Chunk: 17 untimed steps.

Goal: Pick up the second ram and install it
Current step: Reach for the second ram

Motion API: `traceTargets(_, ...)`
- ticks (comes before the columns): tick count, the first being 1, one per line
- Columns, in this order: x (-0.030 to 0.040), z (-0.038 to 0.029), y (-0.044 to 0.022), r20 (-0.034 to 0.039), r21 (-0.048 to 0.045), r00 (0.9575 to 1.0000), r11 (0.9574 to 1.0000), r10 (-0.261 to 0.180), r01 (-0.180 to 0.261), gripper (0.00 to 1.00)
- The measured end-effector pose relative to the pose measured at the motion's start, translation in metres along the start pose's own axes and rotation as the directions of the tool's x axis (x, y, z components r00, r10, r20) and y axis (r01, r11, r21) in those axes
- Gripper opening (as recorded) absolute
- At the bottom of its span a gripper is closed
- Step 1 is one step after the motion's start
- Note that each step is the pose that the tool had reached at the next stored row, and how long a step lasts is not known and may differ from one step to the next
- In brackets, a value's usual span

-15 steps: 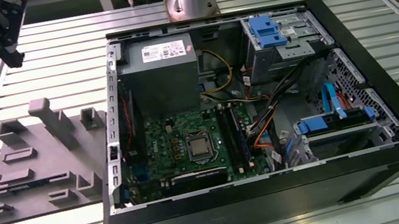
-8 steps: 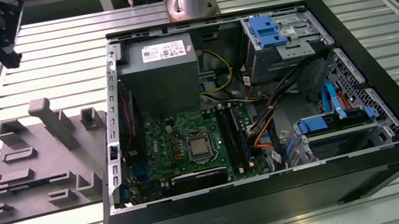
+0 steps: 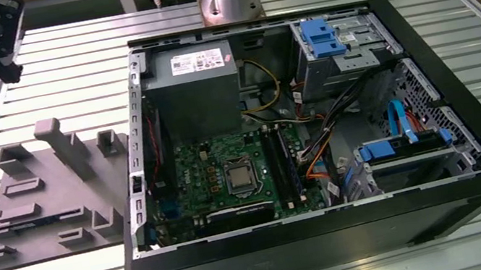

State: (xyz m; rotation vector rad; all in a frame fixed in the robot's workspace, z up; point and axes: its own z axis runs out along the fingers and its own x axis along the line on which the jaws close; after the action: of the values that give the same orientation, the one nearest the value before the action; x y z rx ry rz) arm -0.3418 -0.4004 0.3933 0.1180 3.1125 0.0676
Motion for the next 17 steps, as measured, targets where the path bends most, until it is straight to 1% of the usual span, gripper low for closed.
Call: traceTargets(17,0.0084,-0.0002,-0.0016,0.0001,0.0,1.0,1.0,0.0,0.0,0.11)
